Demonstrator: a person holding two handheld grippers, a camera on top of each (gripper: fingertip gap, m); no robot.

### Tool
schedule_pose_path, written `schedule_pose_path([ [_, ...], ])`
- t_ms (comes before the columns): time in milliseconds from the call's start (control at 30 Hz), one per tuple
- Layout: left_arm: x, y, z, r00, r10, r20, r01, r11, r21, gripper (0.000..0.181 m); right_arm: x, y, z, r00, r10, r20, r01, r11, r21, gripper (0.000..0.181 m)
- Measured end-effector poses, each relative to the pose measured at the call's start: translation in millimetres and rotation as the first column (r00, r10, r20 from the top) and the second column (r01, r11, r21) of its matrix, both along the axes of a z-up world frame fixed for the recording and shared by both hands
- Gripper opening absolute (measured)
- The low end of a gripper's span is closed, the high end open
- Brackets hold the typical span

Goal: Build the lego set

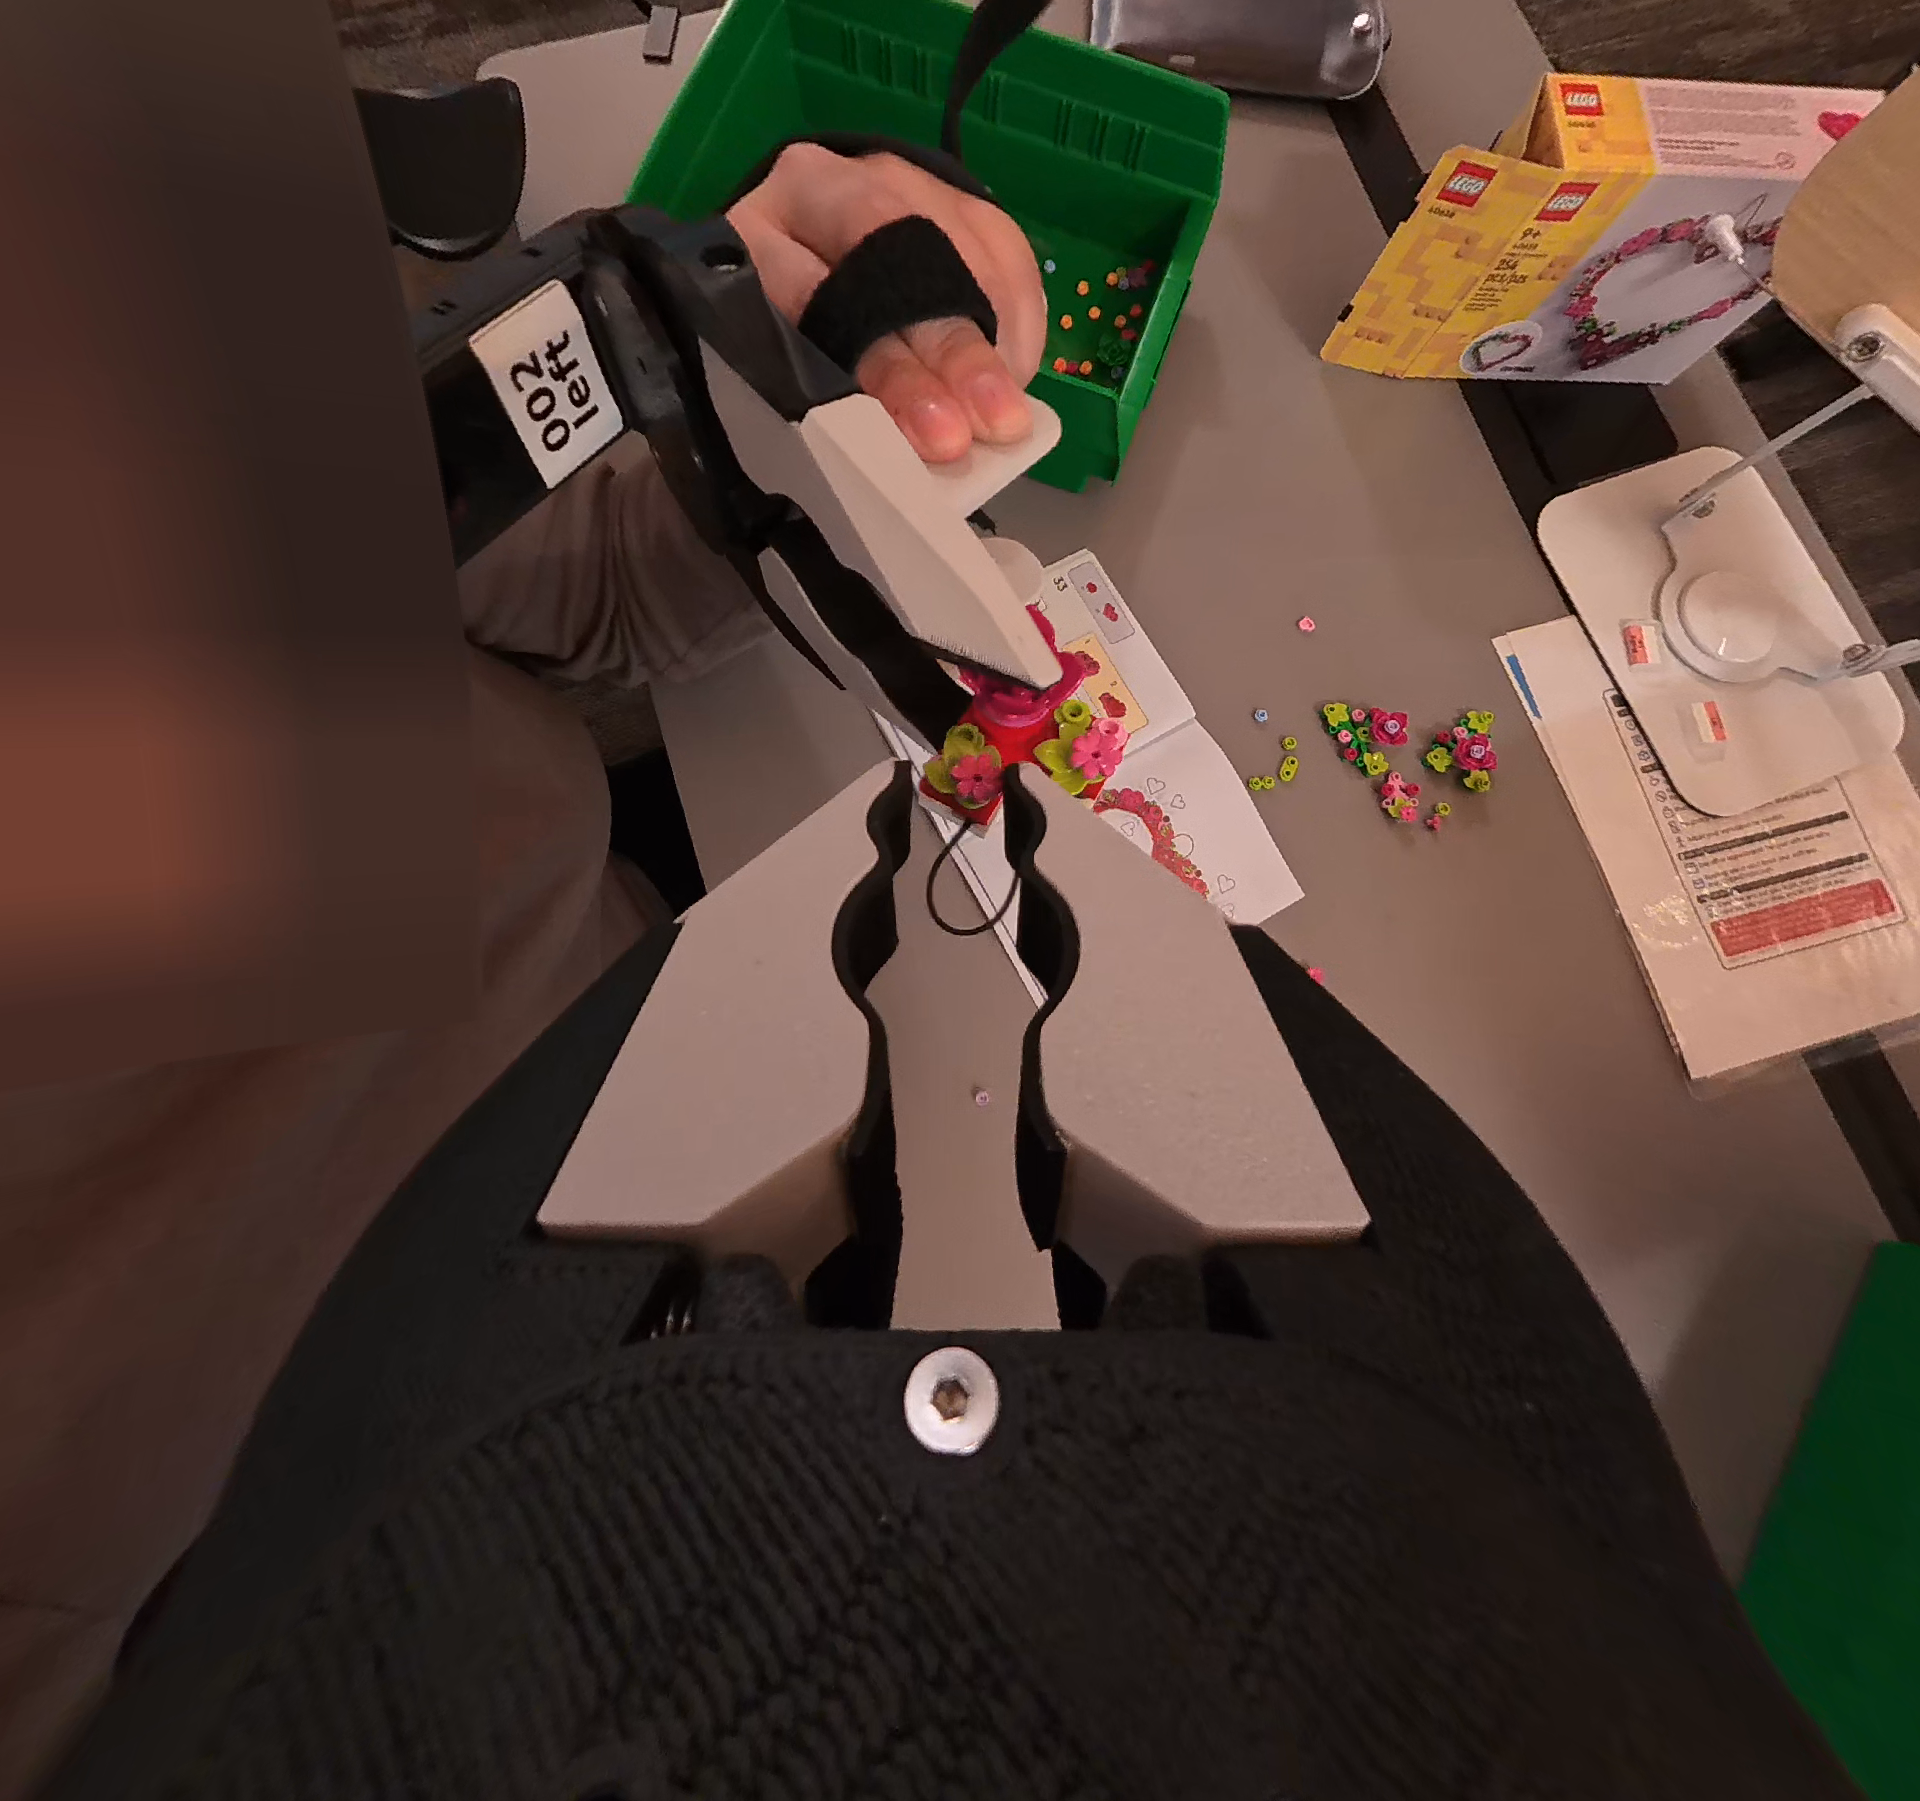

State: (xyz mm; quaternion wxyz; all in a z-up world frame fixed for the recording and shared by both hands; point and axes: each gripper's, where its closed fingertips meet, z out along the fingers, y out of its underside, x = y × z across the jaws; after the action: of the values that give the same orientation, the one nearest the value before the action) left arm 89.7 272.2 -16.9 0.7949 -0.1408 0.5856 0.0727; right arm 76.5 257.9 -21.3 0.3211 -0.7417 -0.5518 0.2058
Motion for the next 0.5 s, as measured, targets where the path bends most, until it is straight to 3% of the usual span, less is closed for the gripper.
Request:
schedule_pose_path([
  [33, 0.0, -0.6, 0.4, 1.000, -0.003, 0.002, 0.003, 1.000, 0.000, 0.030, -0.3, -0.8, 0.1, 1.000, 0.001, -0.004, -0.001, 1.000, 0.000, 0.016],
  [233, 0.1, 0.0, 0.2, 1.000, -0.004, 0.003, 0.004, 1.000, -0.006, 0.030, 2.0, -1.1, 2.4, 1.000, 0.005, 0.003, -0.005, 0.999, 0.045, 0.024],
  [333, -1.3, 1.0, 0.7, 1.000, -0.018, 0.009, 0.018, 1.000, -0.026, 0.030, 3.4, 0.6, 12.1, 0.999, 0.036, 0.004, -0.036, 0.977, 0.209, 0.038],
  [400, -2.1, 1.3, 1.0, 0.999, -0.033, 0.013, 0.034, 0.999, -0.042, 0.030, 0.4, -4.0, 17.8, 0.991, 0.120, 0.052, -0.130, 0.897, 0.422, 0.042],
  [500, -2.5, -0.5, 1.2, 0.997, -0.069, 0.020, 0.071, 0.995, -0.073, 0.030, -6.9, -16.3, 18.5, 0.954, 0.196, 0.228, -0.300, 0.620, 0.725, 0.048],
])
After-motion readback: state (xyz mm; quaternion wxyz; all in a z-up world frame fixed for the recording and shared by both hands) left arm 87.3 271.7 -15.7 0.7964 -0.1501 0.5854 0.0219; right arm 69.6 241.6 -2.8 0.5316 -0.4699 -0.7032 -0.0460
